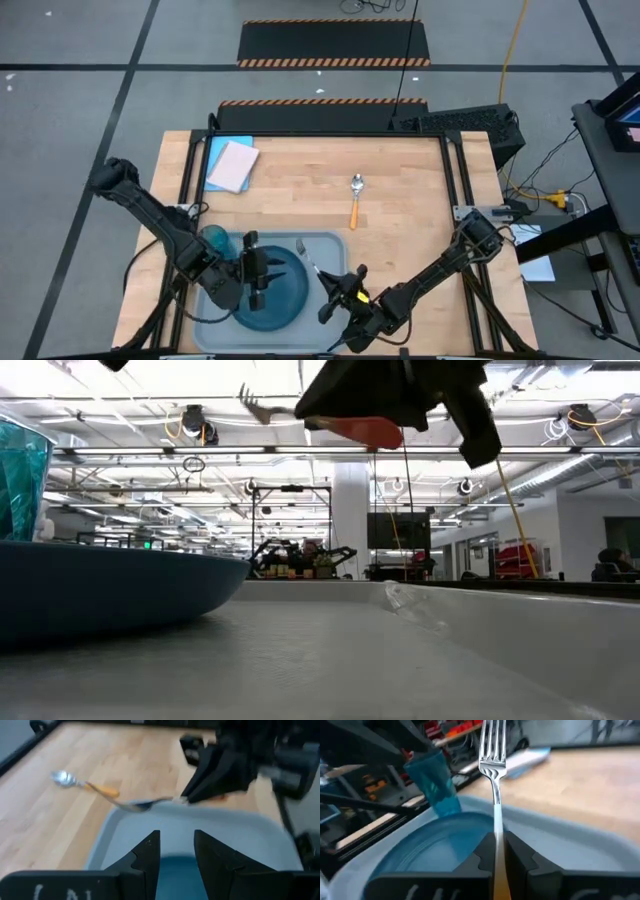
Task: Pick and place plate/cup/fork/spoon on tray
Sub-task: Put the orange fork on the gray tray to the right of the dark blue plate
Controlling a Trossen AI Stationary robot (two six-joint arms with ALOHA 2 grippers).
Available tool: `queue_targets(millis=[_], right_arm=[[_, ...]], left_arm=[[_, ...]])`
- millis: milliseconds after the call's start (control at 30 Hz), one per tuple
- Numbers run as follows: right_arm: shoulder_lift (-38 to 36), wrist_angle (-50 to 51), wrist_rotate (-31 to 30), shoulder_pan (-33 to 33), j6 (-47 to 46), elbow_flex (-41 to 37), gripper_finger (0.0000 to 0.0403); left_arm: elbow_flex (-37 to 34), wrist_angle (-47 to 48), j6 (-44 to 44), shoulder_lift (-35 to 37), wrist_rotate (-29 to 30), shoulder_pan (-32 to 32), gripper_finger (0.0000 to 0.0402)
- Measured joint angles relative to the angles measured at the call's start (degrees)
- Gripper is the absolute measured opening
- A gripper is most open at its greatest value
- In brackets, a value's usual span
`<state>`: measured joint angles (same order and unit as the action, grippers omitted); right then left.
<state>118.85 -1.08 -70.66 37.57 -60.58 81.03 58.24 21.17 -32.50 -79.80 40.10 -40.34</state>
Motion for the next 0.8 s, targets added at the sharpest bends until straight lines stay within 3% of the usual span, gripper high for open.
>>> queue_targets(millis=[233, 367, 800], right_arm=[[0.1, -5.1, -9.1, 0.4, 10.5, 0.0, 0.0006], [0.0, -11.2, -10.4, 0.8, 20.1, 0.0, 0.0006], [0.0, -15.0, -10.8, 2.3, 34.4, 0.0, 0.0006]], left_arm=[[0.0, -11.8, 4.2, -3.3, 0.6, 0.6, 0.0122], [0.0, -16.5, 5.2, -5.7, 2.9, 0.8, 0.0130], [0.0, -35.4, 4.0, -14.4, 7.0, 4.1, 0.0236]])
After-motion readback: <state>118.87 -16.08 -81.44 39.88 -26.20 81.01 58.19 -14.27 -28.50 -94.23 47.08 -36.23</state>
